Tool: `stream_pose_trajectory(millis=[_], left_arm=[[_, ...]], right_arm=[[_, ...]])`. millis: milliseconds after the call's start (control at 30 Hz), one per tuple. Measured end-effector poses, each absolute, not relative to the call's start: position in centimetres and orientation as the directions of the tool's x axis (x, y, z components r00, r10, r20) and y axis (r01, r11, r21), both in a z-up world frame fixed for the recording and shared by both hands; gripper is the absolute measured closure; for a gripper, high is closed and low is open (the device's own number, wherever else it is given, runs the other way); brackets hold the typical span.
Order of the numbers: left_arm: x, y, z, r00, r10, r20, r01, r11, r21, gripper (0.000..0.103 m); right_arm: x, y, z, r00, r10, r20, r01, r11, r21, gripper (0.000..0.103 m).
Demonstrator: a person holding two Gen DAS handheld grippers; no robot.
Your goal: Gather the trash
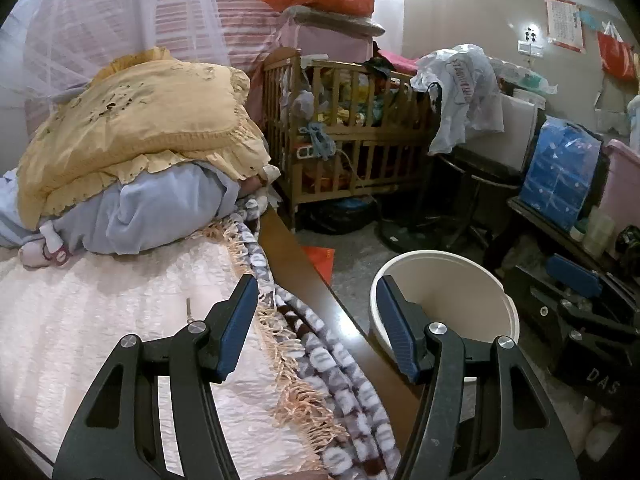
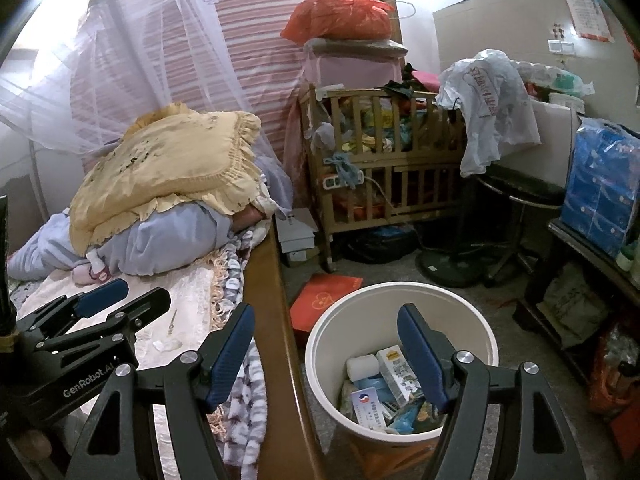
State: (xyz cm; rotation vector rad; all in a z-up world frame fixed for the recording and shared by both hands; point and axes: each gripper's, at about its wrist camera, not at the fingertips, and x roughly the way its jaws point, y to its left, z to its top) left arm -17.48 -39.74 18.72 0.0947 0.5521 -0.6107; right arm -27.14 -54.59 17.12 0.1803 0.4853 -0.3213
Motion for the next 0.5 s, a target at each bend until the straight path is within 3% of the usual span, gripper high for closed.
stream_pose_trajectory(millis=[500], left_arm=[[-17.65, -40.07, 18.65, 0.674, -0.524, -0.520, 0.575, 0.815, -0.076, 0.043]], right_arm=[[-27.64, -54.80, 17.62, 0.831, -0.284, -0.479, 0.363, 0.928, 0.079, 0.030]])
